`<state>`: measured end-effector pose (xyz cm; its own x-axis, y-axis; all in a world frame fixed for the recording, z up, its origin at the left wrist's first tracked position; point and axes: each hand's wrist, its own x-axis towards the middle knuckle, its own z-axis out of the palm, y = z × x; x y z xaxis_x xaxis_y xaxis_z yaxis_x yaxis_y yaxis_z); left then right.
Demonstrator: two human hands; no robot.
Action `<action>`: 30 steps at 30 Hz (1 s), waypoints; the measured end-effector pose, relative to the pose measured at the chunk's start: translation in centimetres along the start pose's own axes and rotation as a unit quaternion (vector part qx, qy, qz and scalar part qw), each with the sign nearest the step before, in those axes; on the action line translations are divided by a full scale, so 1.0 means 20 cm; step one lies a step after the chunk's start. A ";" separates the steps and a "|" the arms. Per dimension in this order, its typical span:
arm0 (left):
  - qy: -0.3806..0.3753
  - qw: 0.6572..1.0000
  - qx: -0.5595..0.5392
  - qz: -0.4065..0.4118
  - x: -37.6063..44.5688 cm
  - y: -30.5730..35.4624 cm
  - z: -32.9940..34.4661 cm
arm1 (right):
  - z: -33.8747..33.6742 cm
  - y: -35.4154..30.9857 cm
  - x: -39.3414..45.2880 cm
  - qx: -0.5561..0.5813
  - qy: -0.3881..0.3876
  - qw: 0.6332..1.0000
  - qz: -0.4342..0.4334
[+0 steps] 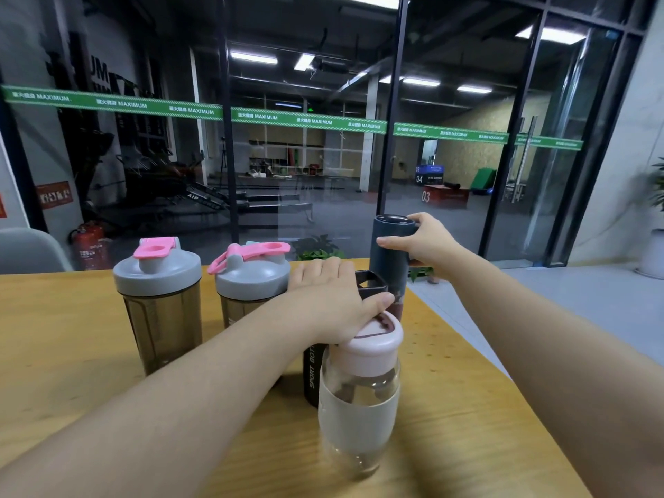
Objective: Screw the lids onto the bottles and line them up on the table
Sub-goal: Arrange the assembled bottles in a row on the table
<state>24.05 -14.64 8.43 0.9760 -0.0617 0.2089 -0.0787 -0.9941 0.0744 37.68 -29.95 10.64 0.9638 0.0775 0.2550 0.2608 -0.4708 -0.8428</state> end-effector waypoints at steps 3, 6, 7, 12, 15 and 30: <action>0.001 1.000 0.000 -0.002 0.00 0.00 0.00 | -0.04 0.02 -0.02 0.008 -0.001 1.000 -0.002; 0.002 1.000 -0.001 -0.001 -0.01 0.00 -0.01 | -0.07 0.03 -0.06 0.008 -0.007 1.000 -0.008; 0.002 1.000 0.001 -0.001 -0.01 0.00 -0.01 | -0.08 0.03 -0.07 0.005 -0.008 1.000 -0.010; -0.003 1.000 0.009 0.000 -0.02 0.01 -0.02 | -0.12 0.04 -0.15 -0.001 -0.019 1.000 -0.019; -0.010 1.000 0.020 -0.005 -0.02 0.02 -0.03 | -0.14 0.03 -0.19 -0.002 -0.034 0.999 -0.019; 0.002 0.999 -0.040 0.002 -0.04 0.01 -0.07 | -0.20 0.06 -0.26 0.011 -0.042 0.998 -0.036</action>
<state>23.00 -14.72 9.71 0.9747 -0.0655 0.2138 -0.0992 -0.9835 0.1510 32.77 -34.45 10.10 0.9431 0.1856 0.2758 0.3308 -0.4412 -0.8342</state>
